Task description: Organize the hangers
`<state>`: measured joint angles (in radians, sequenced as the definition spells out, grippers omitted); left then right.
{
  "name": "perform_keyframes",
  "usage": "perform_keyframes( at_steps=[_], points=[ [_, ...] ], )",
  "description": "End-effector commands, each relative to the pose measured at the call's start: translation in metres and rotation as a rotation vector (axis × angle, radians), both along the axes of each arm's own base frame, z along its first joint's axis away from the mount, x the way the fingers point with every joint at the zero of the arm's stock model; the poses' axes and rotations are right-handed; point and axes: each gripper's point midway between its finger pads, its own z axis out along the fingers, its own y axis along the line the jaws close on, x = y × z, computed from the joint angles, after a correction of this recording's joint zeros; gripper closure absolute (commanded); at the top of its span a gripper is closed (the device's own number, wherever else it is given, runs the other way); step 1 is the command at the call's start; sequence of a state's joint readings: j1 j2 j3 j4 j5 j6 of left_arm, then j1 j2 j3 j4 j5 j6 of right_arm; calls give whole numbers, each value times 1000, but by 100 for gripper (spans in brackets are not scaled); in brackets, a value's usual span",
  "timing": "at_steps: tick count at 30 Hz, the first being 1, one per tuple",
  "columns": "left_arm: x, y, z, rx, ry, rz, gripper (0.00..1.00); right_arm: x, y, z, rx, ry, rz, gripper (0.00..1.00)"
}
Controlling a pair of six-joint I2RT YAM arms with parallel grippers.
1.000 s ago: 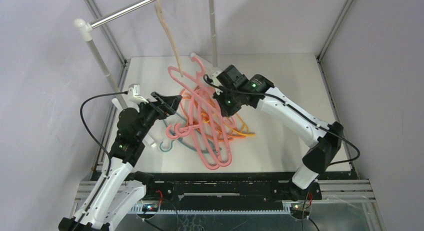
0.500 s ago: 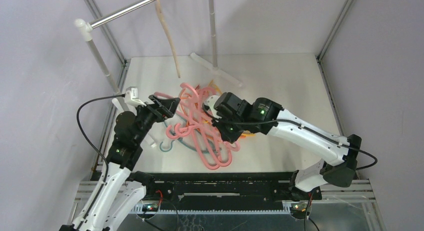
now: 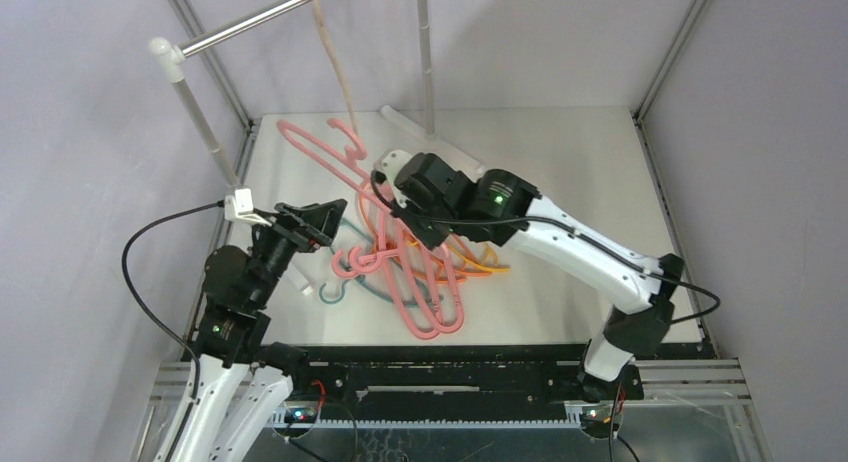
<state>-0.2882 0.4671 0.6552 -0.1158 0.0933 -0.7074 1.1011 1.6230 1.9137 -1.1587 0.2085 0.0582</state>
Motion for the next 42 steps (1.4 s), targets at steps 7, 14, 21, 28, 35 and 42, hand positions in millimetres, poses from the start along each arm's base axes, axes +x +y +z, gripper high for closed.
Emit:
perform_keyframes(
  at_steps=[7, 14, 21, 28, 35, 42],
  points=[
    [-20, 3, 46, -52, -109, -19, 5, 54, 64, 78, 178, -263, 32, 98],
    [-17, 1, 53, -29, -118, -27, 5, 99, 94, 106, 310, -346, -9, 97],
    [-6, -3, 56, -42, -124, -28, 5, 111, 104, 113, 459, -256, -3, 97],
    [5, -7, 59, -67, -133, -33, 5, 118, 122, 116, 523, -235, 41, 96],
    [16, -9, 64, -136, -190, -30, 4, 108, 127, 120, 573, -177, 88, 96],
    [22, -2, 36, -195, -171, 18, 1, 97, 111, 130, 594, -150, 102, 96]
  ],
)
